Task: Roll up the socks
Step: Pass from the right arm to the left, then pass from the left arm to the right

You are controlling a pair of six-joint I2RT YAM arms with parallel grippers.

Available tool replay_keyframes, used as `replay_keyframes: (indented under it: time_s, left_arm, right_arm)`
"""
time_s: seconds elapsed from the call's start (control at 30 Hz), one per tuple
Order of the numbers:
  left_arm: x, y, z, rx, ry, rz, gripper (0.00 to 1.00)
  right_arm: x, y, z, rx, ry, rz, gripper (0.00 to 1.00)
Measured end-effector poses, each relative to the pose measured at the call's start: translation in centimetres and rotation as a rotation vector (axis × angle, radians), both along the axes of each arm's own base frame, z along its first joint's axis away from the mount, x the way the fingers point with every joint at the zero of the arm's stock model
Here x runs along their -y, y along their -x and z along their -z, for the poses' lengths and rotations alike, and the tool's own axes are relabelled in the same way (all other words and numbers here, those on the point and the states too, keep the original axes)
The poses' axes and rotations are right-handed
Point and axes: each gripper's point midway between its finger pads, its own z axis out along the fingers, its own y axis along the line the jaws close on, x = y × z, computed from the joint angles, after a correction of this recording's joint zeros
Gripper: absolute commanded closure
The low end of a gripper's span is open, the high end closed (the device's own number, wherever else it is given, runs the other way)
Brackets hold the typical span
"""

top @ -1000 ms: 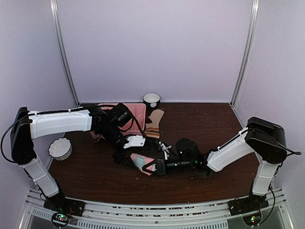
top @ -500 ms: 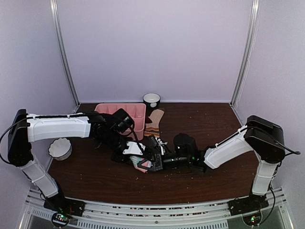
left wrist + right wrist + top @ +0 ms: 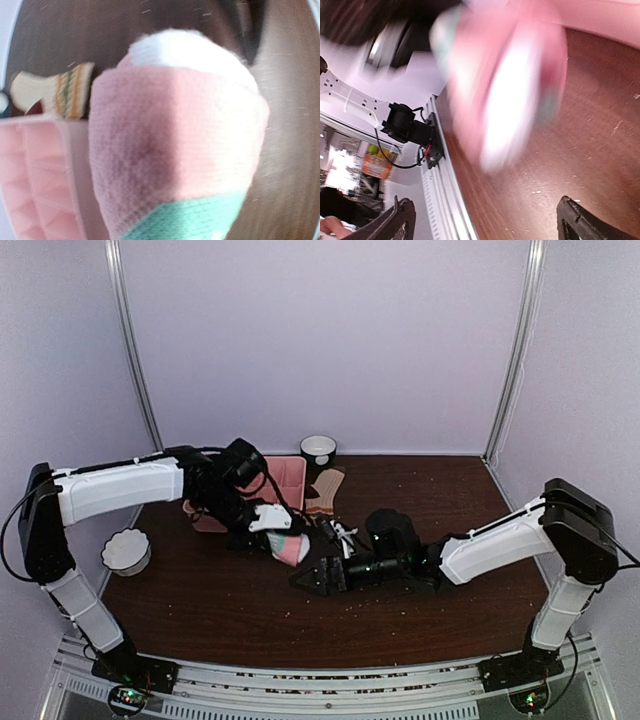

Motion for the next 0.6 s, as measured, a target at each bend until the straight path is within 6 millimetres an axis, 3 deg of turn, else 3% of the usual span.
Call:
replay_keyframes:
  time_s: [0.07, 0.17, 0.27, 0.33, 0.43, 0.6]
  left_arm:
    - [-2.4, -4.2, -1.5, 0.043, 0.012, -0.117, 1.00]
    - [-7.6, -10.9, -4.2, 0.152, -0.001, -0.305, 1.00]
    - [-12.9, -15.8, -6.1, 0.273, -0.051, -0.438, 1.00]
    - [-15.8, -18.1, -6.5, 0.350, -0.111, -0.491, 1.00]
    - [-18.5, -20.3, -6.0, 0.417, -0.203, -0.525, 1.00]
    - [-21.7, -24.6, -4.6, 0.503, -0.348, -0.551, 1.00]
  right_arm:
    - [0.7, -0.4, -1.2, 0.051, 0.020, 0.017, 0.00]
    - [1.9, -1.1, -3.5, 0.141, 0.038, 0.055, 0.00]
    - [3.0, -1.9, -4.9, 0.214, 0.064, 0.097, 0.00]
    - [3.8, -2.3, -5.2, 0.247, 0.091, 0.125, 0.00]
    - [4.7, -2.8, -5.0, 0.277, 0.131, 0.162, 0.00]
    - [6.1, -3.3, -3.5, 0.290, 0.205, 0.210, 0.00]
